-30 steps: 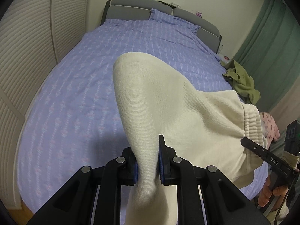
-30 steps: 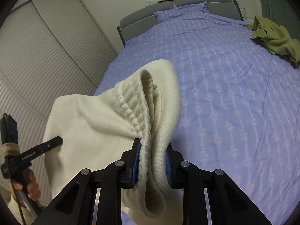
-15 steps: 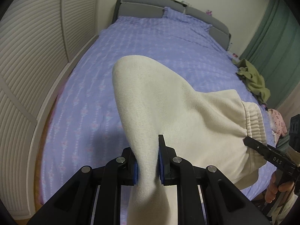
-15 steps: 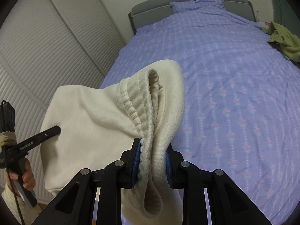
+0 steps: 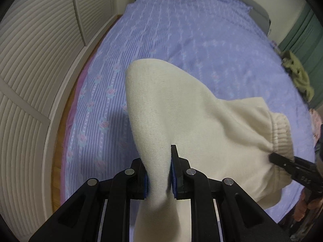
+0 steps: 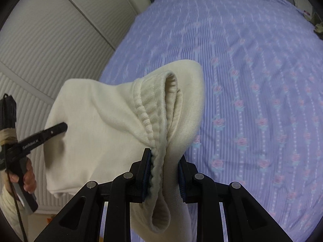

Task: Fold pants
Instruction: 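Lower the folded bundle onto the bed and open both grippers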

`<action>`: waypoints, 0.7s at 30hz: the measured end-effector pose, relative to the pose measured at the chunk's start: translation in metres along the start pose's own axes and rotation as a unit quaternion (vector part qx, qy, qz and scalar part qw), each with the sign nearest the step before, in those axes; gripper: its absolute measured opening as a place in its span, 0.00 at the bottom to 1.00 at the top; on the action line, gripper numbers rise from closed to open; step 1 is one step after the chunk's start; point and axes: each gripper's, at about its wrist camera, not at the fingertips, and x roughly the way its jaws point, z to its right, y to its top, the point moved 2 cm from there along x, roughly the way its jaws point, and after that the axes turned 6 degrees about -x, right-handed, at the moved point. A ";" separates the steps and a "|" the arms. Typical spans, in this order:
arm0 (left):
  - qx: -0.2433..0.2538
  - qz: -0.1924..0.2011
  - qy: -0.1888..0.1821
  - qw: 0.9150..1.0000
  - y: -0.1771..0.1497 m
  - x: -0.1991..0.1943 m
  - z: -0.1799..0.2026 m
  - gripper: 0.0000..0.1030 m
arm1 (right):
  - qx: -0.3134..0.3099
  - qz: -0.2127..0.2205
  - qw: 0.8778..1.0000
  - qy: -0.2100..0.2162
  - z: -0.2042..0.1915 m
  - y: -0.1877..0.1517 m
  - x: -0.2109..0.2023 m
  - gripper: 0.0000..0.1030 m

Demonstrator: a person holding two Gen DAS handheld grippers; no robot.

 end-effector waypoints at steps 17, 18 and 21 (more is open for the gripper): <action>0.066 0.093 0.113 0.987 -0.055 -0.073 0.069 0.74 | -0.044 0.037 0.987 -0.153 0.055 -0.024 -0.073 0.70; 0.066 0.105 0.113 0.986 -0.064 -0.086 0.083 0.74 | -0.049 0.051 0.985 -0.156 0.058 -0.033 -0.094 0.73; 0.070 0.133 0.112 0.982 -0.082 -0.118 0.117 0.76 | -0.048 0.090 0.982 -0.160 0.064 -0.044 -0.144 0.77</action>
